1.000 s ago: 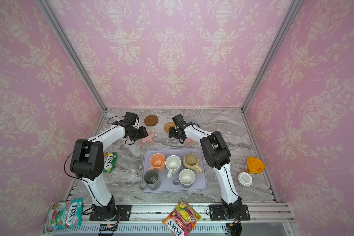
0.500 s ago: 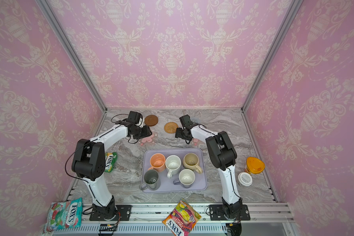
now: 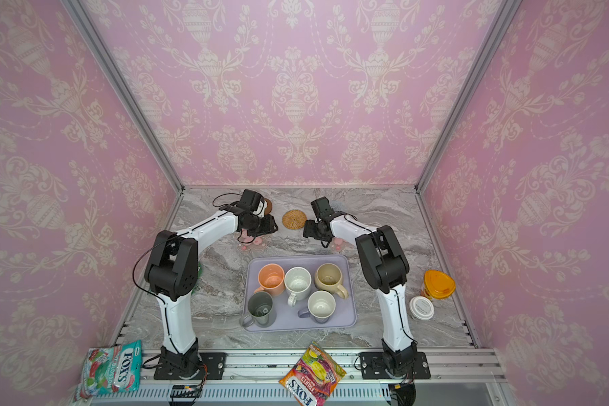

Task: Place cups on coasters
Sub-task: Move the coaster to the top-center of the table.

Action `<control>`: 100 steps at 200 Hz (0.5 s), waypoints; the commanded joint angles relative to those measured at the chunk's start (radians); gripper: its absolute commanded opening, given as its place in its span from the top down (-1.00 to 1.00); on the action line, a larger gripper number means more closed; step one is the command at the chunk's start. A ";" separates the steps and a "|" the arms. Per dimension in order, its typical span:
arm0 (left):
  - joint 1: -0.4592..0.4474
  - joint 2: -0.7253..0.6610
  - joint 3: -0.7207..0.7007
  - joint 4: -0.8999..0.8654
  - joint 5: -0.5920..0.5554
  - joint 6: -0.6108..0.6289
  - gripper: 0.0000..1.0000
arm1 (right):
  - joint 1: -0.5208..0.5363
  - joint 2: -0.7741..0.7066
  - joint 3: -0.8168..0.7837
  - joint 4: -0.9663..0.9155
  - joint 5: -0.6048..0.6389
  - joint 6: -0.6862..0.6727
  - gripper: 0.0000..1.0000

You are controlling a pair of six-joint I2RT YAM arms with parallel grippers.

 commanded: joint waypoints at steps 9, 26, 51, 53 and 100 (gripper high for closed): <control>-0.013 0.057 0.070 0.049 0.050 -0.048 -0.02 | -0.008 -0.096 -0.036 -0.069 -0.019 -0.051 -0.46; -0.021 0.080 0.086 0.084 0.071 -0.063 0.02 | -0.009 -0.147 -0.053 -0.068 -0.020 -0.073 -0.46; -0.033 0.114 0.106 0.155 0.102 -0.087 0.07 | -0.021 -0.217 -0.081 -0.063 -0.006 -0.115 -0.46; -0.034 0.117 0.109 0.158 0.103 -0.087 0.07 | -0.022 -0.221 -0.083 -0.062 -0.003 -0.119 -0.46; -0.076 0.195 0.208 0.184 0.114 -0.086 0.16 | -0.120 -0.283 -0.175 -0.072 0.046 -0.117 -0.41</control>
